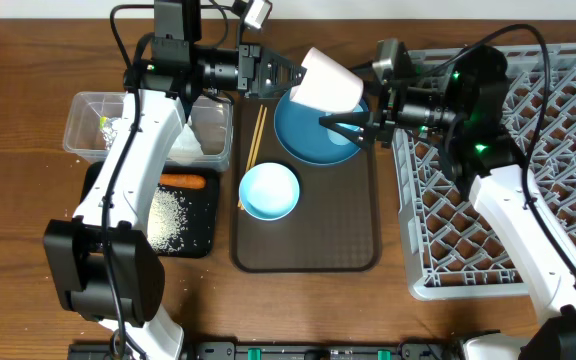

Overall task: Sort waste into correct bins and load items into the dishwasher rack
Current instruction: 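Close the right gripper on the pink cup and release it from the left, then carry the pink cup right over the dish rack with the right gripper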

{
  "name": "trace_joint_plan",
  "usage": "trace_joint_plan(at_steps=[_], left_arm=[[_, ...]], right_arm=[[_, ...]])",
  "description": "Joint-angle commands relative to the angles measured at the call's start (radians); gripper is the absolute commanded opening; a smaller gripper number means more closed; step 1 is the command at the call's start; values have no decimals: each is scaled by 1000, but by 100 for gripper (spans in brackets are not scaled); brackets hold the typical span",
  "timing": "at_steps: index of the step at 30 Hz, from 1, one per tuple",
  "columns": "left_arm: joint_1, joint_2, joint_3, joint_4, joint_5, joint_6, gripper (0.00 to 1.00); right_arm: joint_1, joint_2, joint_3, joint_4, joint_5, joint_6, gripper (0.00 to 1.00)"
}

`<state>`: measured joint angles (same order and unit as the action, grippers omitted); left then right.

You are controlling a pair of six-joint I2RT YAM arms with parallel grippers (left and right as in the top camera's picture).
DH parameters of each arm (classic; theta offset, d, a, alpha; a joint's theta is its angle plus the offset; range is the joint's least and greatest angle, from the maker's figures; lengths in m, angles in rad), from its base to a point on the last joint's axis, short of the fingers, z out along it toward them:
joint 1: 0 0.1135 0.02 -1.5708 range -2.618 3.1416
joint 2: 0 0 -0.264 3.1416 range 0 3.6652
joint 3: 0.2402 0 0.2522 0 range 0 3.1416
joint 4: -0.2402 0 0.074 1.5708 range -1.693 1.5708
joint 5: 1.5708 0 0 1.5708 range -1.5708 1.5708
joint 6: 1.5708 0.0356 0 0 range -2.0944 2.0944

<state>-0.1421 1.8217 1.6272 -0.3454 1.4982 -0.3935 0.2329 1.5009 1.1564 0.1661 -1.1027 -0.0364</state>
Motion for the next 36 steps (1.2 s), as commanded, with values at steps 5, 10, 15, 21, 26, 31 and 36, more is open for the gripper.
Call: trace_joint_plan(at_steps=[5, 10, 15, 21, 26, 31, 36], left_arm=[[1, 8, -2, 4, 28, -4, 6], [0, 8, -2, 4, 28, -4, 6], [0, 8, -2, 3, 28, 0, 6], [-3, 8, -2, -2, 28, 0, 6], [-10, 8, -2, -34, 27, 44, 6], [-16, 8, -2, -81, 25, 89, 6], [-16, 8, -2, -87, -4, 90, 6]], right_arm=[[17, 5, 13, 21, -8, -1, 66], [17, 5, 13, 31, -8, -1, 59], [17, 5, 13, 64, -8, 34, 53], [17, 5, 13, 97, -8, 51, 54], [17, 5, 13, 97, -8, 51, 53], [16, 5, 13, 104, -8, 63, 51], [16, 5, 13, 107, -8, 66, 50]])
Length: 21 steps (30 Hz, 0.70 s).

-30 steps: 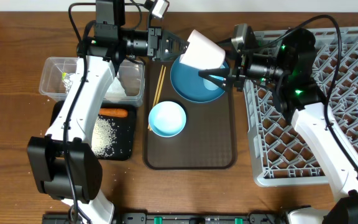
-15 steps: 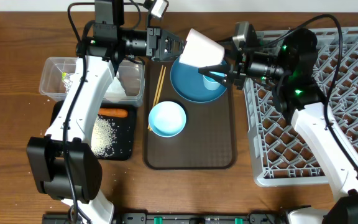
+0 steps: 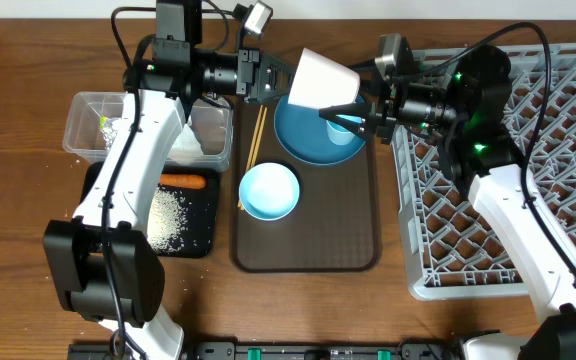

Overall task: Sort waste into correct bins and load items into the dishwasher rack
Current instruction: 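Carry the pink cup right over the dish rack with the right gripper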

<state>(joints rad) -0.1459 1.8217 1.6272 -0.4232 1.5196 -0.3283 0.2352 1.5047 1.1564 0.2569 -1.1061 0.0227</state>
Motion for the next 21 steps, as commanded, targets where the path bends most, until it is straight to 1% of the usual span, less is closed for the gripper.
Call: trace_joint_plan(at_steps=[1, 2, 4, 5, 6, 10, 14, 18, 21], left_arm=[[-12, 8, -2, -10, -36, 24, 7], [-12, 8, -2, -9, -53, 24, 7], [-12, 8, -2, -10, -89, 24, 15], [-12, 8, -2, -9, -108, 24, 17], [-12, 8, -2, -10, -122, 24, 25], [-6, 8, -2, -9, -167, 24, 31], [21, 8, -2, -5, -205, 24, 32], [60, 8, -2, -6, -209, 24, 32], [82, 8, -2, -6, -209, 24, 32]], right_arm=[[14, 1, 13, 16, -5, 7, 49], [14, 1, 13, 16, -5, 7, 48], [13, 1, 13, 16, -5, 7, 45], [13, 1, 13, 16, -5, 7, 45], [12, 1, 13, 16, -5, 7, 45], [12, 1, 13, 14, -5, 7, 45], [6, 1, 13, -3, -5, 6, 44], [-11, 1, 13, -19, -5, 7, 44], [-27, 1, 13, -18, -5, 33, 44]])
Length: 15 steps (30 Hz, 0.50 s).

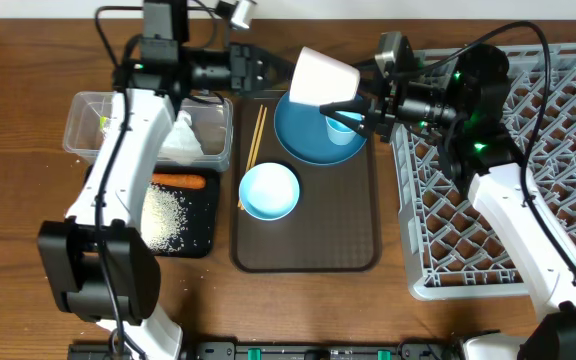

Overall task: Sort waste into correct bins and load items into the dishwasher rack
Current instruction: 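Carry the pink cup right over the dish rack with the right gripper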

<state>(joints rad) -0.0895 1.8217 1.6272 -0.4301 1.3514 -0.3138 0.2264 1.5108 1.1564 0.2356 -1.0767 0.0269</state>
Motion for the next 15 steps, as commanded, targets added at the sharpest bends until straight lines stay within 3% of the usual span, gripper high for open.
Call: trace_joint_plan(at_steps=[1, 15], left_arm=[[29, 8, -2, 1, -40, 10, 32], [37, 8, -2, -83, -164, 10, 32]], right_arm=[[-23, -5, 13, 3, -34, 33, 44], [-196, -15, 13, -158, 55, 172, 42]])
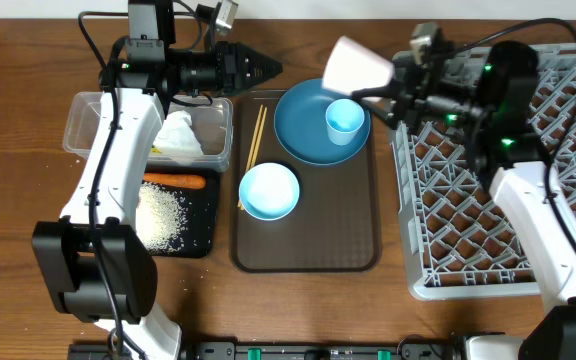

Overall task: Sort waste into correct bins and load items into the dishwasher rack
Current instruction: 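Carry the pink cup right over the dish rack with the right gripper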

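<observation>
A white cup (pixel 356 64) hangs tilted above the far right corner of the brown tray (pixel 304 245), and my right gripper (pixel 368 93) is shut on its lower rim. It sits just left of the grey dishwasher rack (pixel 513 215). On the tray lie a blue plate (pixel 303 125) carrying a small blue cup (pixel 344 120), a light blue bowl (pixel 269 190) and a pair of chopsticks (pixel 253 140). My left gripper (pixel 271 68) is shut and empty above the tray's far left corner, clear of the white cup.
At the left stands a clear bin (pixel 93 120) with a white tissue (pixel 178 135) in it. In front of it is a black bin (pixel 196 235) holding rice and a carrot (pixel 173 182). The rack fills the right side.
My right gripper has carried the white cup to the right and a little farther back, off the blue plate toward the rack. The left arm has shifted left, and its fingers have come together.
First the white cup hung over the plate with my left gripper at its left side and my right gripper open under it. Then the right gripper was at the cup's rim. Later the left gripper stood apart from it. Now the right gripper alone holds it beside the rack.
</observation>
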{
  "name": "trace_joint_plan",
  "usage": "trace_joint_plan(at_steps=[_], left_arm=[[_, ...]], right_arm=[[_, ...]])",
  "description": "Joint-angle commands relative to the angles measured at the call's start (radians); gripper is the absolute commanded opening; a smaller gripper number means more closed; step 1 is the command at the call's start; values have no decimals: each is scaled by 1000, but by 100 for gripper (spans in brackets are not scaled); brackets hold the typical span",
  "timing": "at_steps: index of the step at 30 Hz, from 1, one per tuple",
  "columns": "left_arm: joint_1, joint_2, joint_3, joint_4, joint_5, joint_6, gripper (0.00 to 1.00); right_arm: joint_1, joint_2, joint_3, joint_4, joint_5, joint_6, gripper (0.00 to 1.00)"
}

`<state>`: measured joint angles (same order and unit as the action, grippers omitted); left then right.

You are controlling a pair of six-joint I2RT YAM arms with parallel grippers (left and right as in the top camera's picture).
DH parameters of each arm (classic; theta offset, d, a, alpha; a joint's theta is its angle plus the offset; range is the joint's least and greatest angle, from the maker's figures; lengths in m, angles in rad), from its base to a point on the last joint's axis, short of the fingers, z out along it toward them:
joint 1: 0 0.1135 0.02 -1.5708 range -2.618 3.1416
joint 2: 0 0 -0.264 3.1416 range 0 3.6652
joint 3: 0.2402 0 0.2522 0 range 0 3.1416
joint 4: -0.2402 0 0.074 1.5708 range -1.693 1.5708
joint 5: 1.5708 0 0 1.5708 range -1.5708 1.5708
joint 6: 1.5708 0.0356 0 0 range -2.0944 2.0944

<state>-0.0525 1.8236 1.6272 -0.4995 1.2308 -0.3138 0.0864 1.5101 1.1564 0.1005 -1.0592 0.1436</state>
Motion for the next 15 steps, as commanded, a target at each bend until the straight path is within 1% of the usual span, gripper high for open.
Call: trace_joint_plan(at_steps=[1, 8, 12, 15], left_arm=[[0, 6, -2, -19, -55, 10, 32], [0, 6, -2, -64, -146, 10, 32], [0, 6, -2, -86, -191, 10, 32], [0, 6, -2, -92, -197, 10, 32]], right_arm=[[-68, -16, 13, -31, 48, 63, 42], [-191, -23, 14, -147, 127, 103, 41], [-257, -37, 26, -284, 222, 102, 40], [-291, -53, 57, -397, 304, 64, 40]])
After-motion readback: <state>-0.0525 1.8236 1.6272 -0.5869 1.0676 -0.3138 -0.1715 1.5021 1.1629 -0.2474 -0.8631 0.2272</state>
